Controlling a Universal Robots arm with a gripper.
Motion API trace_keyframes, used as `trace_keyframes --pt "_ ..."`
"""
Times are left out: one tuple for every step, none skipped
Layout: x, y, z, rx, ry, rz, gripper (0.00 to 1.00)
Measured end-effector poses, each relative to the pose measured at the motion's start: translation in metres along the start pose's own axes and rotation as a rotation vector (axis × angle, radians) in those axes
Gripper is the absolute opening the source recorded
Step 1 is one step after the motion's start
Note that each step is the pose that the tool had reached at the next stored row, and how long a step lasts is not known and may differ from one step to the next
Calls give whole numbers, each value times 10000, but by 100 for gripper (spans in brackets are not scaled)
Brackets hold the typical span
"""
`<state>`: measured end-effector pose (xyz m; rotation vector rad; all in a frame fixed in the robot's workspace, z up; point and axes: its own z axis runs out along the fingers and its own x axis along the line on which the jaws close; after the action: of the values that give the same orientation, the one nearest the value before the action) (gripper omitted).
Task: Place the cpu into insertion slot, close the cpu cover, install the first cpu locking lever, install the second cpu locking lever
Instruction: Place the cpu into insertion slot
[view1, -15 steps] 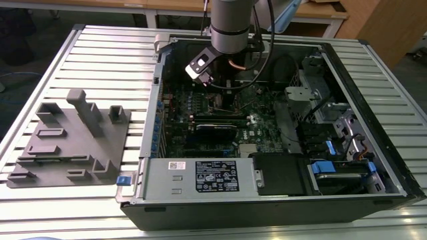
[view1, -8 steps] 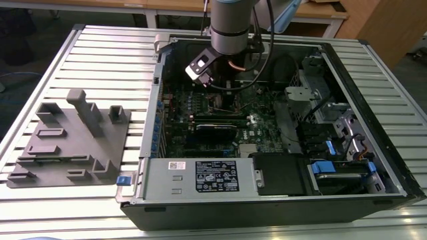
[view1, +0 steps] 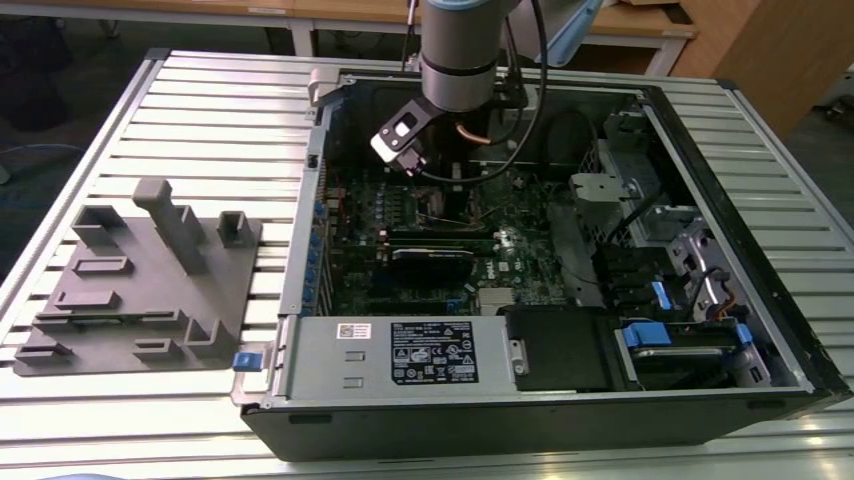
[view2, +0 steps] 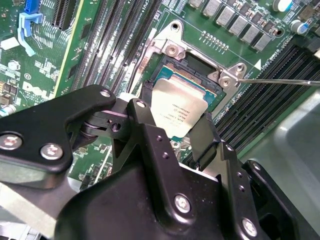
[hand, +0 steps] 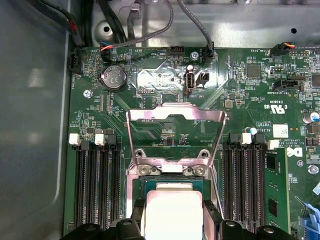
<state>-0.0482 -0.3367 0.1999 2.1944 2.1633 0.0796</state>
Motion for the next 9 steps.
trace_keyframes --pt "0 0 2 1 -2 0 54" --pt "0 0 2 2 -3 0 54" --pt "0 0 2 2 -4 0 54" --pt "0 0 3 2 -3 0 54" --pt "0 0 4 0 -1 -5 54" --pt "0 -1 5 0 0 -15 54" --pt "0 -1 9 -2 3 -24 54" --pt "1 -2 17 -1 3 -24 54" --pt "0 -3 24 0 2 -25 54"
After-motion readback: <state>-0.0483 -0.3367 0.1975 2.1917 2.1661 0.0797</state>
